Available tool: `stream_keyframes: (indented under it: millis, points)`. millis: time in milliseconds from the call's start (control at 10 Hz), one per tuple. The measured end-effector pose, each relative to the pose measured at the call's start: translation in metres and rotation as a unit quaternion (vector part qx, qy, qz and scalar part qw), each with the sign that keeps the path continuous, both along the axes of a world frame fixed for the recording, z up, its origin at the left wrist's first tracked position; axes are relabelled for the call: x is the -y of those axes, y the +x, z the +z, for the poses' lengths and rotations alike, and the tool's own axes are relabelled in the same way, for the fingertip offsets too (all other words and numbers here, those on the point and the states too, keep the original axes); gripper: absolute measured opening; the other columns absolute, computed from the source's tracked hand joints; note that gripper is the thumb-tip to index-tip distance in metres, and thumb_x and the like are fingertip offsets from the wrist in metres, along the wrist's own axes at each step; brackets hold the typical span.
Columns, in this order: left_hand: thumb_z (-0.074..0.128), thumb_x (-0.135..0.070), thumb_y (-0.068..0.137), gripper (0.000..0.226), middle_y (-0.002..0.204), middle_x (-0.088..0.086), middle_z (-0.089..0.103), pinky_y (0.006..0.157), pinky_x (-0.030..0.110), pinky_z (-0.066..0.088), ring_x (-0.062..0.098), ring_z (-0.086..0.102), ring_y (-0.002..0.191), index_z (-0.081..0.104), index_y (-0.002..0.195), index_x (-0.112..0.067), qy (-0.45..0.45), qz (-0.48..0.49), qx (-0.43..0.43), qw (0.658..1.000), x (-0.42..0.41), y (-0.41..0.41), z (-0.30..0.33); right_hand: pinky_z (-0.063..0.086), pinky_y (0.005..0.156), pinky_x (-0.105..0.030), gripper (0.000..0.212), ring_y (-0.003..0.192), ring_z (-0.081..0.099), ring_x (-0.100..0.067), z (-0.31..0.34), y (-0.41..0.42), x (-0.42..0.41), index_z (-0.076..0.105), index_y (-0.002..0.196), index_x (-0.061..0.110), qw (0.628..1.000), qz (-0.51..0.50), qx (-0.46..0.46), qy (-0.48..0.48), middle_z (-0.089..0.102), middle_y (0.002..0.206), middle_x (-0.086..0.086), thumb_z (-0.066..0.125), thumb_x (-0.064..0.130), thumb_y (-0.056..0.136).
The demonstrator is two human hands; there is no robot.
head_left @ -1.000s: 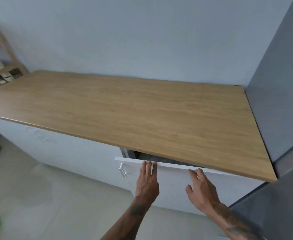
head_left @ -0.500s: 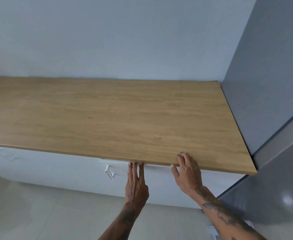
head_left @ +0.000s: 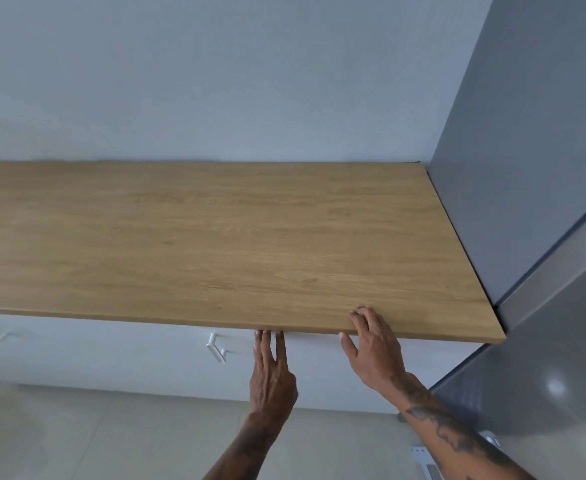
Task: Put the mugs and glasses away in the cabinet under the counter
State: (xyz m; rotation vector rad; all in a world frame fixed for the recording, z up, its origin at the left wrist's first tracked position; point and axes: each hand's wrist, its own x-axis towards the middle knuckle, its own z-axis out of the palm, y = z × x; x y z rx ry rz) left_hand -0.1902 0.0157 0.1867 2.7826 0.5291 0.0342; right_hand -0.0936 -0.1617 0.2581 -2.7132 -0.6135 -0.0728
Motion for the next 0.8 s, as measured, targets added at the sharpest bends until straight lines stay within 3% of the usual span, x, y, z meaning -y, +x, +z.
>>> stream_keyframes:
  millis: [100, 200, 300, 400, 500, 600, 700, 800]
  points:
    - [0.051, -0.002, 0.086, 0.084, 0.165, 0.019, 0.004, 0.086, 0.020, 0.052, 0.035, 0.004, 0.154, 0.008, 0.158, -0.007, -0.004, 0.000, 0.009, 1.000, -0.007, -0.003, 0.010, 0.040, 0.110, -0.032, 0.045, 0.135, 0.042, -0.022, 0.000, -0.001, -0.001, 0.052, 0.133, 0.009, 1.000, -0.006, -0.007, -0.002, 0.048, 0.140, -0.004, 0.053, 0.035, 0.096]
    - [0.060, 0.001, 0.081, 0.074, 0.156, 0.023, 0.032, 0.105, 0.039, 0.050, 0.040, 0.028, 0.147, 0.036, 0.150, -0.001, 0.003, -0.033, 0.044, 0.998, -0.012, -0.005, 0.023, 0.036, 0.114, -0.032, 0.047, 0.139, 0.039, -0.022, -0.002, -0.001, -0.002, 0.050, 0.136, 0.008, 1.000, -0.014, -0.013, -0.005, 0.046, 0.143, -0.004, 0.052, 0.035, 0.096]
    - [0.073, 0.003, 0.072, 0.046, 0.118, 0.015, 0.064, 0.084, 0.048, 0.058, 0.035, 0.065, 0.108, 0.068, 0.117, -0.005, 0.024, -0.104, 0.167, 0.980, -0.024, 0.004, 0.039, 0.034, 0.116, -0.034, 0.048, 0.141, 0.037, -0.023, -0.002, -0.004, -0.005, 0.050, 0.137, 0.007, 1.000, -0.020, -0.019, -0.014, 0.044, 0.145, -0.006, 0.052, 0.034, 0.097]
    - [0.074, -0.009, 0.078, 0.040, 0.119, 0.013, 0.064, 0.083, 0.046, 0.057, 0.033, 0.063, 0.110, 0.067, 0.117, -0.008, 0.044, -0.133, 0.186, 0.973, -0.031, 0.023, 0.055, 0.036, 0.115, -0.036, 0.048, 0.139, 0.039, -0.025, 0.000, -0.005, -0.008, 0.051, 0.135, 0.006, 0.999, -0.029, -0.015, -0.014, 0.046, 0.144, -0.008, 0.054, 0.033, 0.096]
    - [0.062, -0.037, 0.094, 0.064, 0.156, 0.024, 0.034, 0.118, 0.056, 0.030, 0.044, 0.029, 0.146, 0.044, 0.147, -0.006, 0.059, -0.159, 0.066, 0.983, -0.032, 0.042, 0.061, 0.035, 0.116, -0.035, 0.050, 0.141, 0.036, -0.022, 0.003, -0.008, -0.006, 0.046, 0.140, 0.009, 0.999, -0.037, -0.028, -0.021, 0.042, 0.147, -0.005, 0.050, 0.035, 0.098]
    - [0.039, -0.053, 0.099, 0.081, 0.165, 0.018, -0.008, 0.126, 0.050, 0.000, 0.037, -0.008, 0.153, 0.005, 0.158, -0.010, 0.089, -0.164, 0.003, 0.982, -0.029, 0.038, 0.048, 0.032, 0.117, -0.031, 0.053, 0.142, 0.031, -0.019, 0.009, -0.011, -0.011, 0.040, 0.145, 0.011, 0.998, -0.033, -0.050, -0.015, 0.036, 0.150, -0.002, 0.047, 0.037, 0.099]
    - [0.034, -0.062, 0.095, 0.092, 0.161, 0.013, -0.025, 0.122, 0.048, -0.010, 0.034, -0.024, 0.150, -0.013, 0.155, -0.012, 0.086, -0.153, 0.013, 0.984, -0.029, 0.032, 0.037, 0.041, 0.103, -0.023, 0.046, 0.132, 0.046, -0.015, 0.048, -0.012, -0.013, 0.054, 0.135, 0.015, 0.978, -0.087, -0.147, 0.123, 0.049, 0.140, 0.003, 0.056, 0.038, 0.095]
    - [0.034, -0.064, 0.092, 0.095, 0.160, 0.014, -0.030, 0.121, 0.047, -0.013, 0.034, -0.026, 0.149, -0.017, 0.155, -0.013, 0.087, -0.156, 0.010, 0.984, -0.029, 0.034, 0.036, 0.048, 0.090, -0.018, 0.034, 0.121, 0.060, -0.011, 0.081, -0.013, -0.002, 0.066, 0.120, 0.029, 0.921, -0.083, -0.217, 0.311, 0.064, 0.126, 0.014, 0.063, 0.046, 0.090]
